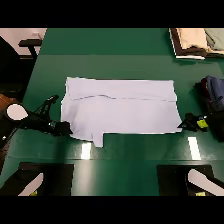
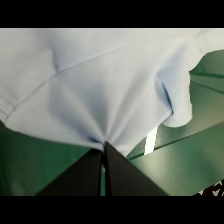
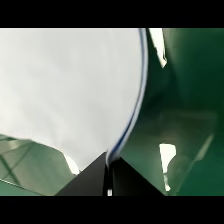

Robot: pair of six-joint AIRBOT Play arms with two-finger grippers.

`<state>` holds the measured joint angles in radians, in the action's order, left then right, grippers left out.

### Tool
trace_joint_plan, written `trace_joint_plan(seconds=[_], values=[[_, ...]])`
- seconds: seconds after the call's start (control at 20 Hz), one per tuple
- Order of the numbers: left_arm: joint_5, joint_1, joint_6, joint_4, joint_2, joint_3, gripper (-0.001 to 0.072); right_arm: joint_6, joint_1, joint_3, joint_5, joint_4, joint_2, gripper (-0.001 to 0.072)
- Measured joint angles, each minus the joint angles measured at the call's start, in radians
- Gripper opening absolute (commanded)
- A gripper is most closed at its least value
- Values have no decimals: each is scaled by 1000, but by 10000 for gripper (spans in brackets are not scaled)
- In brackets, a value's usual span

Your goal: Fold the shirts.

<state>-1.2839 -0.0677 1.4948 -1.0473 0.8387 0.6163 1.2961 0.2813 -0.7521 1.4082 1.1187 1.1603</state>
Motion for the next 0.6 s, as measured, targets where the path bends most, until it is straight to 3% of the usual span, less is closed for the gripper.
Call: trace_joint_plan(seconds=[0.35,0.6], values=[[-190,0,54,-34,-131,122,23,23,-20,-50,148,177,-261,13],[-75,-1,18,-66,-50,246,25,54,-109,-212,98,202,-162,13]])
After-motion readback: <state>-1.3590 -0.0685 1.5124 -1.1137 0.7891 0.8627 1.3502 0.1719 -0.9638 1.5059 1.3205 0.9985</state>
